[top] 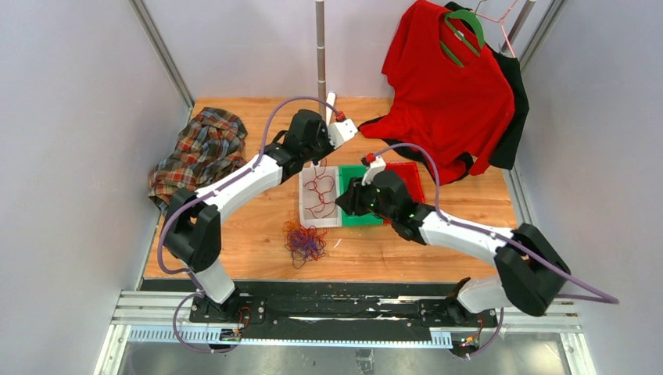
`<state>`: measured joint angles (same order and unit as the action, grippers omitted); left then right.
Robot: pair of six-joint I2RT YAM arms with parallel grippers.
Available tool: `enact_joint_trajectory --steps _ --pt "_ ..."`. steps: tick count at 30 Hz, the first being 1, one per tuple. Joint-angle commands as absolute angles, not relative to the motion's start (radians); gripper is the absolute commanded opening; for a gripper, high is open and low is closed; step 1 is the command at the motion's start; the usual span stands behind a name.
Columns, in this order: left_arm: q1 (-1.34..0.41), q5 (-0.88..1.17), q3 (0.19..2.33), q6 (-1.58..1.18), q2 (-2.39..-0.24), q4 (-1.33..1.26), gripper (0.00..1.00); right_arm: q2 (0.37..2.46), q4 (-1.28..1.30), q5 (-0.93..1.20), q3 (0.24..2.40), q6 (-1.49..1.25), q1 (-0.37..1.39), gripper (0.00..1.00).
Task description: Untangle the cables
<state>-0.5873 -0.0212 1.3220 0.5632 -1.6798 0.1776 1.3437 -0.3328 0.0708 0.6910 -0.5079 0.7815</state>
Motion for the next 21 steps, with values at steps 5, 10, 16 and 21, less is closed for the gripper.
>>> enact_joint_trajectory --steps 5,10,16,21 --pt "-0.582 0.007 1.268 0.518 -1.650 0.130 0.00 1.532 -0.484 0.134 0.809 -0.509 0.836 0.26" --pt "-0.577 0.019 1.273 0.506 -1.639 0.140 0.00 1.627 -0.514 0.119 0.855 -0.514 0.876 0.12" --pt "-0.562 0.053 1.294 0.448 -1.626 0.185 0.01 1.754 -0.421 0.005 0.950 -0.466 0.933 0.01" --pt "-0.549 0.102 1.309 0.400 -1.604 0.248 0.00 1.833 -0.309 -0.155 1.029 -0.432 0.962 0.01"
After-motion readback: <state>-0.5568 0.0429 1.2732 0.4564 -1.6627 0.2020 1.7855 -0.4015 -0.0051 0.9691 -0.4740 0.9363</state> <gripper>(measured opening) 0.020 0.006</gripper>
